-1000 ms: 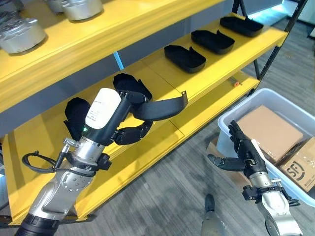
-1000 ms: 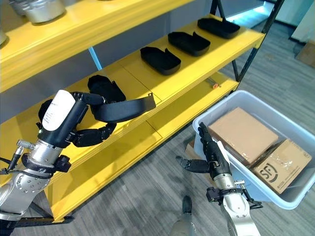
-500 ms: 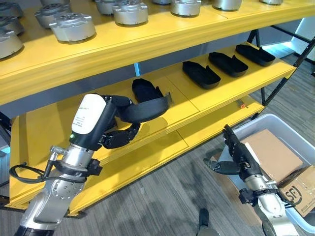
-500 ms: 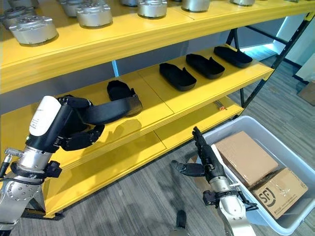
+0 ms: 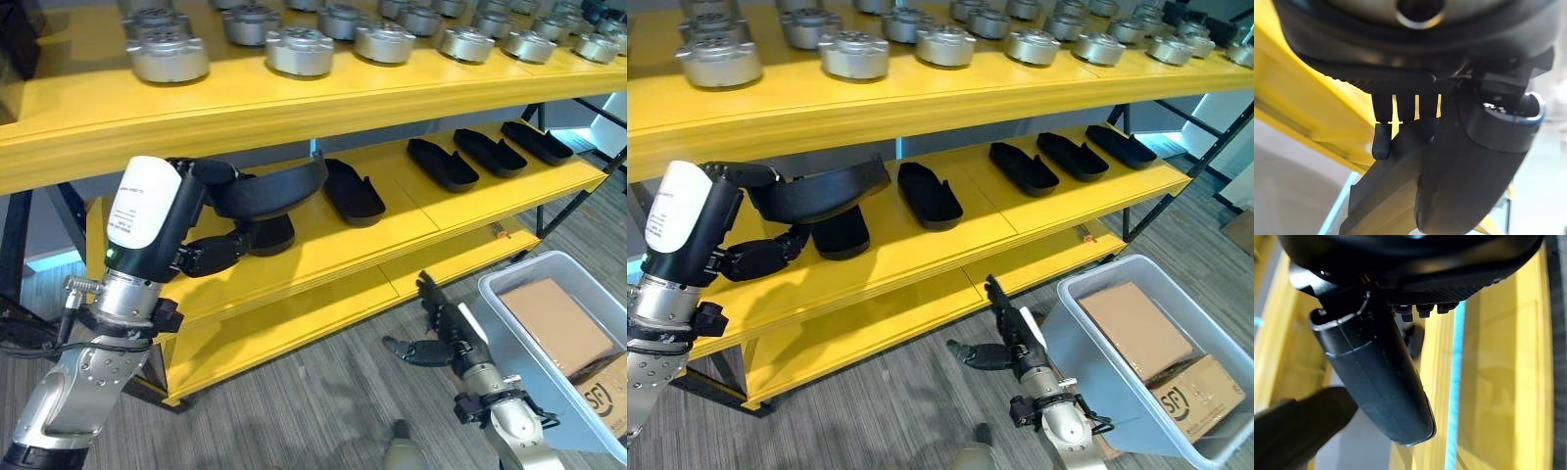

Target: Move parts from the plastic box to the shelf.

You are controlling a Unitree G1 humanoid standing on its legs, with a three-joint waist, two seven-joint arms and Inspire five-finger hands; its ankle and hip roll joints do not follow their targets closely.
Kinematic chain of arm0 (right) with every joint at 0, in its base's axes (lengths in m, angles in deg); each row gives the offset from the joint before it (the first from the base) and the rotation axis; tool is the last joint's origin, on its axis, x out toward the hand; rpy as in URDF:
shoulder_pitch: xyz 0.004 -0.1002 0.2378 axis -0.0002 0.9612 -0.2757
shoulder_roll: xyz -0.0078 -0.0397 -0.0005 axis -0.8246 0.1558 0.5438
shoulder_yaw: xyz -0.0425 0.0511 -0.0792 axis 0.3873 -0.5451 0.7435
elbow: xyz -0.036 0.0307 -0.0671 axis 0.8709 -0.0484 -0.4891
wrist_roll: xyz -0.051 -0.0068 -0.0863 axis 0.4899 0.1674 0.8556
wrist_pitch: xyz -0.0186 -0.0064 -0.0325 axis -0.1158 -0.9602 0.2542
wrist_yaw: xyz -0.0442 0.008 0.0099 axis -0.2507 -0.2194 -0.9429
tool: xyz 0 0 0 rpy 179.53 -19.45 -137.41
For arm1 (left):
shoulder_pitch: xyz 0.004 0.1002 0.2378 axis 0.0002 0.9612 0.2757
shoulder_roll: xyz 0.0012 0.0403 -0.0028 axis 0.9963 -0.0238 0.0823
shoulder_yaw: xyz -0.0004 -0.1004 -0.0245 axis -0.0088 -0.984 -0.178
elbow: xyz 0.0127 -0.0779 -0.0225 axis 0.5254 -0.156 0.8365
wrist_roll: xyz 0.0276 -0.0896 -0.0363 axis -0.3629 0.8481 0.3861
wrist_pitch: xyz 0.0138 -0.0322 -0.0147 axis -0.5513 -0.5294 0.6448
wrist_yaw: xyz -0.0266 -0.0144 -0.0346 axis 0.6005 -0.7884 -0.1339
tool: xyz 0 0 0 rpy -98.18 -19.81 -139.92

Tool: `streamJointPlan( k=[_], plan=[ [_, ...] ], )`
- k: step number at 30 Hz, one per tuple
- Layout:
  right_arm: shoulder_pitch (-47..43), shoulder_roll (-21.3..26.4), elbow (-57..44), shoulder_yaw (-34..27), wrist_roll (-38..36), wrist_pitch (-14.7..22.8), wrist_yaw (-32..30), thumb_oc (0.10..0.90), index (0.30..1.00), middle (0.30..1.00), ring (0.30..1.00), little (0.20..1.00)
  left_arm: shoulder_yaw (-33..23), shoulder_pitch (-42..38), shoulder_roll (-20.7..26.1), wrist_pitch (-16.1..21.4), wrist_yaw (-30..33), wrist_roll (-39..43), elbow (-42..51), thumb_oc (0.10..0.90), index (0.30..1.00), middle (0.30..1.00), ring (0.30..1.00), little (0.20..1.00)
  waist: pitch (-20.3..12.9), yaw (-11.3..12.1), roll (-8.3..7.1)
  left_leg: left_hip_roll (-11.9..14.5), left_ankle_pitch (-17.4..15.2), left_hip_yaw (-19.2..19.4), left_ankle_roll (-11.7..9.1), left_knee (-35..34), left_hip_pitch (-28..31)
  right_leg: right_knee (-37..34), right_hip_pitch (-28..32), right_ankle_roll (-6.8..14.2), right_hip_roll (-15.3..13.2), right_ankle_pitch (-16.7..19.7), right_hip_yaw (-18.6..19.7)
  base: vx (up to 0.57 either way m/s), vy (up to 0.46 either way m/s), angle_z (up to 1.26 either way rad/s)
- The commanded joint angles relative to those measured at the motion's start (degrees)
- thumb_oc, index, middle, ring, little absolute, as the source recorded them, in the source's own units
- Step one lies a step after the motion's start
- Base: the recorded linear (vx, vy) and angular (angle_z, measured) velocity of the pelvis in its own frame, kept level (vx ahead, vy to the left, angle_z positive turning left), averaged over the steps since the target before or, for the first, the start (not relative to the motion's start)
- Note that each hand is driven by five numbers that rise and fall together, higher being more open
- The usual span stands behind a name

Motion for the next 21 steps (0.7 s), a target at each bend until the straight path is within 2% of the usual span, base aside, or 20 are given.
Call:
streamJointPlan(
  k=[1,2,3,5,10,21],
  plan=[
    [-9.03,3.77,-3.26,-4.21,-1.13,5.81,-0.61,0.9,1.0,1.0,1.0,1.0,-4.31,-6.46,-0.49,1.56,4.15,1.94,6.05,0.4,0.3,0.3,0.3,0.3,-0.93,-1.28,2.66,-2.5,3.72,-0.13,0.44,-14.89,9.11,-6.06,6.02,0.78,5.79,-3.22,-2.51,0.07,0.016,0.01],
    [-9.22,3.98,-3.12,-4.2,-1.07,5.87,-0.54,0.9,1.0,1.0,1.0,1.0,-4.4,-6.31,-0.79,1.52,4.16,1.86,5.96,0.4,0.3,0.3,0.3,0.3,-1.27,-1.65,2.57,-2.44,3.63,-0.26,0.1,-14.95,9.1,-7.87,6.88,0.6,7.54,-3.71,-1.59,0.08,-0.068,0.09],
    [-9.41,4.12,-3.26,-3.98,-1.34,5.99,-0.37,0.9,1.0,1.0,1.0,1.0,-4.04,-6.74,-1.43,1.49,4.18,2.69,5.27,0.4,0.3,0.3,0.3,0.3,-1.43,-2.39,2.27,-2.35,3.76,-0.98,-0.38,-14.56,8.57,-10.71,6.94,0.77,9.49,-4.13,4.83,0.07,-0.091,0.04],
    [-9.24,4.35,-3.5,-3.96,-1.14,5.77,-0.07,0.9,1.0,1.0,1.0,1.0,-3.81,-6.2,-2.0,1.58,3.5,1.95,5.23,0.4,0.3,0.3,0.3,0.3,-1.72,-1.97,1.67,-2.35,3.96,-0.62,-0.63,-14.28,8.28,-13.65,8.65,0.93,8.72,-3.03,5.58,0.04,-0.092,0.07],
    [-8.52,4.48,-3.18,-4.41,-1.19,5.82,-0.27,0.9,1.0,1.0,1.0,1.0,-4.79,-4.3,-2.86,1.9,3.35,1.55,5.49,0.4,0.3,0.3,0.3,0.3,-3.67,-1.07,1.94,-1.67,4.22,0.54,-1.19,-14.33,8.39,-18.99,12.44,1.08,8.45,-1.96,5.1,0.04,-0.089,-0.04],
    [-5.94,4.23,-3.75,-5.89,-1.77,5.68,-0.05,0.9,1.0,1.0,1.0,1.0,-5.08,-2.29,-4.11,1.71,2.95,0.95,5.63,0.4,0.3,0.3,0.3,0.3,-4.41,-1.5,3.39,-0.56,4.81,-0.54,-2.51,-14.55,9.38,-19.74,15.16,-0.08,8.95,-3.88,3.43,0.01,-0.084,0.03]
  ],
)
